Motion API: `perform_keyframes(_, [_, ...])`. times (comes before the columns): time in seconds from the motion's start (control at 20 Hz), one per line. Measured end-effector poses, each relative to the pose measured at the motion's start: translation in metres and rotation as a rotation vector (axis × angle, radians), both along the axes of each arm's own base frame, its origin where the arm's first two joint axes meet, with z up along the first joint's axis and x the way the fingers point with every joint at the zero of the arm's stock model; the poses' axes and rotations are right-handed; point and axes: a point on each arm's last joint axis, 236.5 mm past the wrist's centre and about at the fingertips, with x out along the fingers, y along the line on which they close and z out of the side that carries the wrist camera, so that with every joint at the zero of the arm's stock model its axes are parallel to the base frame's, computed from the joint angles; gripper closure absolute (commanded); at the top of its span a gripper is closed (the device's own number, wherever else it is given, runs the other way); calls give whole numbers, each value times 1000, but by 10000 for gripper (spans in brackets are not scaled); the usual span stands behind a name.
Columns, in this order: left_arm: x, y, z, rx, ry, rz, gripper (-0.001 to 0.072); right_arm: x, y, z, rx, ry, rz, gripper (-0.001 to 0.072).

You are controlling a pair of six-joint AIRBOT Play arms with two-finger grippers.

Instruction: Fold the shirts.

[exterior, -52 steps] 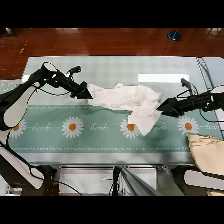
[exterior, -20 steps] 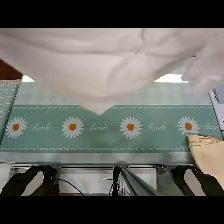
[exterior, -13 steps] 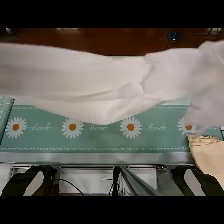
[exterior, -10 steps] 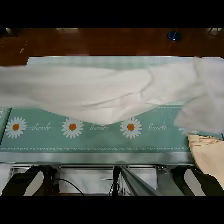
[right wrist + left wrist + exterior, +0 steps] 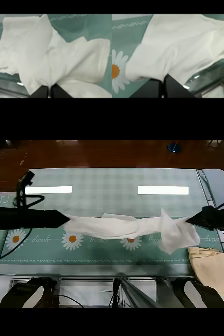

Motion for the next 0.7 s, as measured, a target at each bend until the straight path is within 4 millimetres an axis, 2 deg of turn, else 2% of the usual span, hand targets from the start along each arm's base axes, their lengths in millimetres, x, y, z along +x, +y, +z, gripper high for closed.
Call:
perform_keyframes(0.2, [54,5,-31,4,-109,122,680,37,-16,-43,5,6,-53,695])
perform_keyframes(0.3, [72,9,-43,13,-132,164,680,53,-24,-68,12,36,-81,695])
perform_keyframes(0.5, [89,14,-75,34,-100,205,680,67,-31,-120,46,147,-98,695])
perform_keyframes(0.6, [93,13,-88,27,-71,219,680,70,-30,-139,69,179,-85,680])
perform_keyframes(0.7, [95,11,-96,17,-49,231,680,75,-27,-147,92,175,-71,469])
